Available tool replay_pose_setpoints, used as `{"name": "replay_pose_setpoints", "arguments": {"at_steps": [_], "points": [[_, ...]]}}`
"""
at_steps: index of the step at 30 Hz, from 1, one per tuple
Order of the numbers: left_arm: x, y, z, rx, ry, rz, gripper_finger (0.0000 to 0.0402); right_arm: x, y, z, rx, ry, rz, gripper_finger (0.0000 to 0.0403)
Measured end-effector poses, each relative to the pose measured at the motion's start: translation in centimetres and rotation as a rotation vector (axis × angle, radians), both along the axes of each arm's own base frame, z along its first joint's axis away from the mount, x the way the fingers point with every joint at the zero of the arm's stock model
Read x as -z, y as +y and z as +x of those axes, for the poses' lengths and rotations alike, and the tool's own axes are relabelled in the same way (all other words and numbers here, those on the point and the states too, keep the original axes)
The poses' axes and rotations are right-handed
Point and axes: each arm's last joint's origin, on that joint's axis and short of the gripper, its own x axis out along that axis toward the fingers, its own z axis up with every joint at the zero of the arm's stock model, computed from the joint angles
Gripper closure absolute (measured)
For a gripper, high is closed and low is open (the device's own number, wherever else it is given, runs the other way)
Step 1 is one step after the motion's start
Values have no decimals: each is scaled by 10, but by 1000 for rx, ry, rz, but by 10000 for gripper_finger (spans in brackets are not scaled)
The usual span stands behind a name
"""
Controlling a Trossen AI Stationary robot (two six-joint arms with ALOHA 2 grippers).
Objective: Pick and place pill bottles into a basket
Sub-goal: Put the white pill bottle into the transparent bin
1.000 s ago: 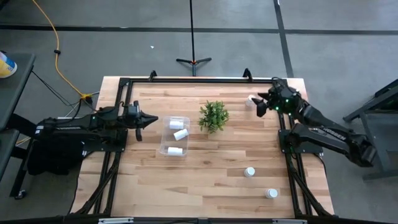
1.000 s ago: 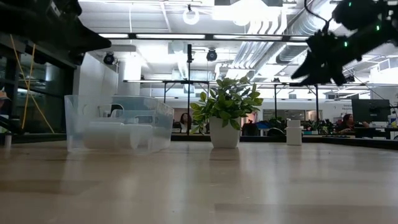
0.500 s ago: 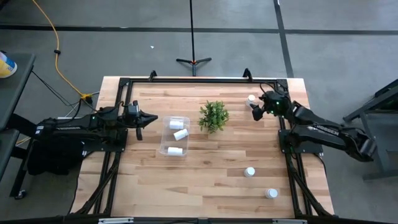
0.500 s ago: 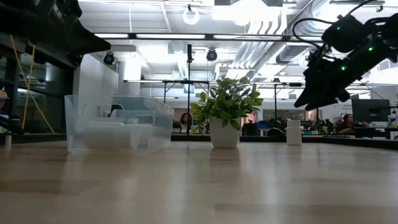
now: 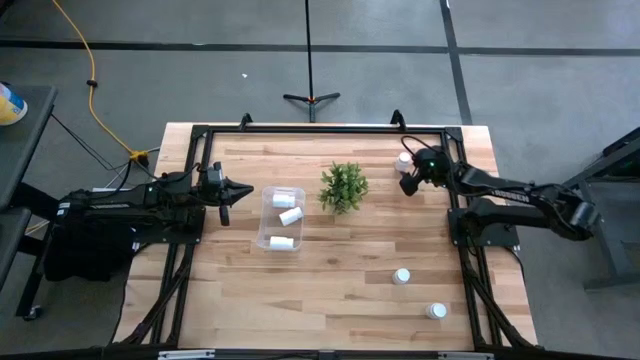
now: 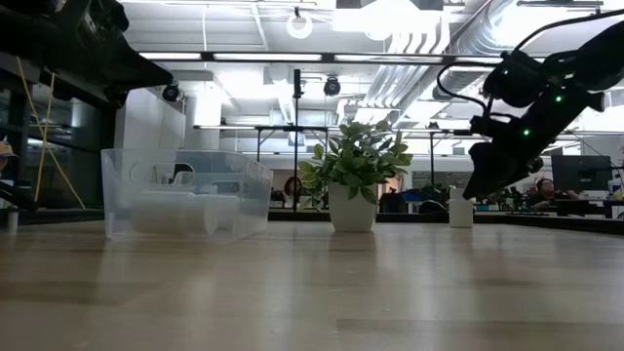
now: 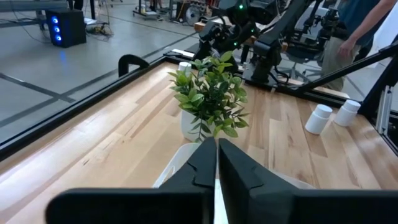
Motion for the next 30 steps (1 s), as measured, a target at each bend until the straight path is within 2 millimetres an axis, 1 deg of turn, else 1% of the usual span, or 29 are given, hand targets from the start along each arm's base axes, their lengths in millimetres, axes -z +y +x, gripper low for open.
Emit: {"name": "replay_pose_setpoints", "arguments": {"at_steps": [2, 3, 7, 10, 15, 17, 21, 22, 25, 28, 30], "points": [[0, 0, 0, -1, 0, 0, 343, 3, -2, 2, 25, 1, 3, 53], [0, 0, 0, -1, 1, 0, 348, 4, -4, 3, 33, -4, 3, 54], [1, 0, 0, -1, 11, -1, 381, 9, -8, 9, 34, -15, 3, 53], [1, 0, 0, -1, 9, -1, 380, 13, -11, 13, 38, -32, 10, 53], [1, 0, 0, -11, 9, -3, 341, 20, -16, 17, 81, -46, 12, 53], [1, 0, 0, -13, 9, -3, 343, 22, -17, 18, 95, -43, 8, 53], [2, 0, 0, -13, 16, -3, 379, 26, -20, 20, 113, -43, 8, 55], [2, 0, 0, -13, 19, -4, 381, 27, -20, 21, 113, -44, 9, 56], [3, 0, -1, -15, 24, -13, 378, 28, -22, 23, 123, -66, 9, 56], [3, 0, -1, -16, 26, -21, 353, 31, -24, 24, 149, -87, 10, 56], [3, 0, -1, -16, 26, -21, 347, 33, -26, 24, 160, -82, 17, 56]]}}
